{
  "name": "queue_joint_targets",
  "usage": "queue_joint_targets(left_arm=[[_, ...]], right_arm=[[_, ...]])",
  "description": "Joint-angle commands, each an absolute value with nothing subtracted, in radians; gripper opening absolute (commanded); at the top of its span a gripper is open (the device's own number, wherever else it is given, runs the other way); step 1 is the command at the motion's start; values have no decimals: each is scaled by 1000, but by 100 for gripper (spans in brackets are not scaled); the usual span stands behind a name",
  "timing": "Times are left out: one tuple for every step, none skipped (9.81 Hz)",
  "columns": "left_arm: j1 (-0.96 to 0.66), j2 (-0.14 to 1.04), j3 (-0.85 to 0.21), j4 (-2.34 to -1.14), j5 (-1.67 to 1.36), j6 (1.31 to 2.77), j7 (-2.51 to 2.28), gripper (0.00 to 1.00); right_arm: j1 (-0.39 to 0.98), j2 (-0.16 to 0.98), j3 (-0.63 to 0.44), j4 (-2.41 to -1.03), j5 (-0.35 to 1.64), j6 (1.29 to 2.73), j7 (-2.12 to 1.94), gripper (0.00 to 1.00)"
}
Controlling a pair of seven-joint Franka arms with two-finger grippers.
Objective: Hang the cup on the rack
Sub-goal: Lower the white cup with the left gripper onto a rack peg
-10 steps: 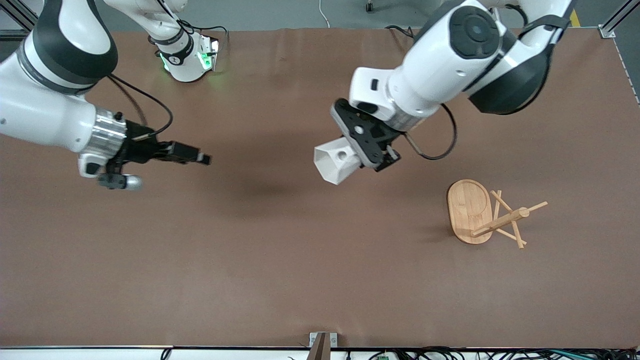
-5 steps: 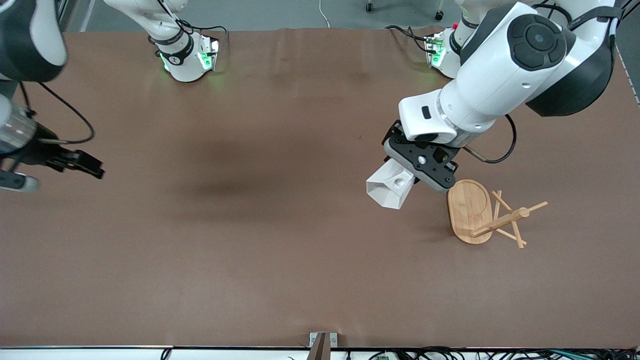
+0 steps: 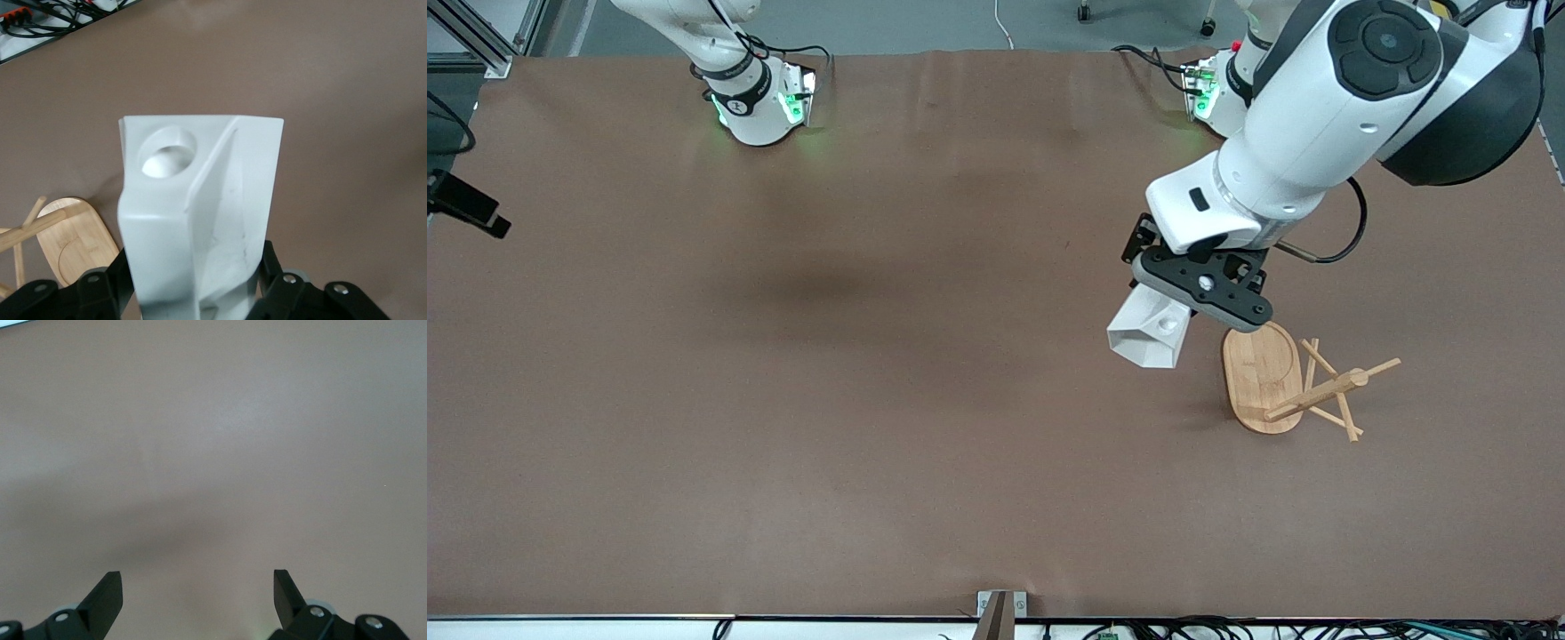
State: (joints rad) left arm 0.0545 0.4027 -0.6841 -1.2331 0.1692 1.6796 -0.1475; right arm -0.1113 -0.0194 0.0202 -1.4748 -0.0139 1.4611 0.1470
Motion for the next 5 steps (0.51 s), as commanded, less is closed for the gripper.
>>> queue_joint_targets(left_arm=[[99,382,-689,-1270,187,1631,-280,0],[100,367,-687,-1275,175,1628,-316,0],[100,370,-683,-1293,175,1637,-333,0],[91,359,-651,-1334,176,1656,-342,1],[57,304,-549,-1420,163,1693,-339,1]], right_arm=[[-112,-3,18,-1468,9,1451,147,100],[-115,-3,18,-1468,9,1448,147,100],[-114,-2,18,-1467,9,1448,140,100],[-115,-2,18,-1465,9,1448,132,100],[-117,-2,18,-1465,9,1447,132,100]])
